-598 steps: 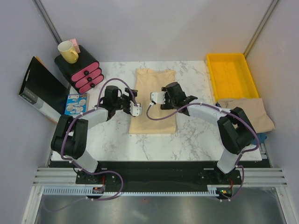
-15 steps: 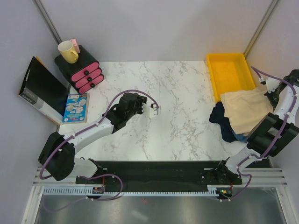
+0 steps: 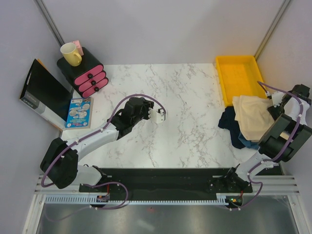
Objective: Fold and stack the t-shirts
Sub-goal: Put the neatly folded tshirt into the corner of the board with the right arm
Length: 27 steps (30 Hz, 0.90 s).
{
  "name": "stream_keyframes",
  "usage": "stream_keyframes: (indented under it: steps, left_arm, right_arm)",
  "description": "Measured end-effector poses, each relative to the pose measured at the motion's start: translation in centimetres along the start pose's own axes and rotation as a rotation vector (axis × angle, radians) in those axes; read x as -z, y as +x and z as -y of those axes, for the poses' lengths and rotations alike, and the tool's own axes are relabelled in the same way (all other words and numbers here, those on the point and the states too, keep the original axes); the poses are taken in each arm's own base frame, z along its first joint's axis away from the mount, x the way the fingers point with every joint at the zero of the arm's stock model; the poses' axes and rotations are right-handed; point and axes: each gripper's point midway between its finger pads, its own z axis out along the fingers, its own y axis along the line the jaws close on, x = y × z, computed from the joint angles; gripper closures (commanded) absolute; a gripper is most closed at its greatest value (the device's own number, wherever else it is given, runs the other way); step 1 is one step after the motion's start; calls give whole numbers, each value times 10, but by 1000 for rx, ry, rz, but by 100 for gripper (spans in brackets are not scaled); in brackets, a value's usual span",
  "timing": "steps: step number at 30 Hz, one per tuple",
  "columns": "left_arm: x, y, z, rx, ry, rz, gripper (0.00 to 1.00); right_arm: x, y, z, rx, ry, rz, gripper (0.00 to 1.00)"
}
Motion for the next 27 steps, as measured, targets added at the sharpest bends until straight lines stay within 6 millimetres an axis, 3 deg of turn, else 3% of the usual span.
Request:
stream_keyframes:
  steps: [3, 10, 13, 17, 18, 19, 20, 21, 24, 27]
  left_arm:
    - [0, 0, 0, -5, 1, 0, 51]
    - [0, 1, 1, -9, 7, -2, 51]
    - [0, 1, 1, -9, 7, -2, 51]
    - [0, 1, 2, -9, 9, -3, 51]
    - [0, 1, 2, -9, 10, -2, 51]
    - [0, 1, 2, -9, 11, -3, 51]
    - [0, 1, 3, -10, 12, -3, 51]
    - [0, 1, 3, -10, 13, -4, 51]
    - [0, 1, 3, -13, 15, -3, 51]
    - [-1, 0, 2, -19, 18, -3, 51]
  right_arm:
    - [-5, 2, -2, -30, 0, 1, 9]
    - [5, -3, -9, -93, -1, 49, 7]
    - [24, -8, -4, -118, 33, 101, 7]
    - [66, -15, 7, -142, 108, 193, 9]
    - [78, -19, 11, -146, 128, 222, 15]
    - [89, -22, 14, -150, 145, 248, 28]
    - [99, -25, 17, -153, 157, 276, 76]
    - [108, -28, 18, -152, 163, 300, 99]
    - [121, -38, 12, -155, 130, 357, 100]
    - [112, -41, -6, -153, 36, 366, 100]
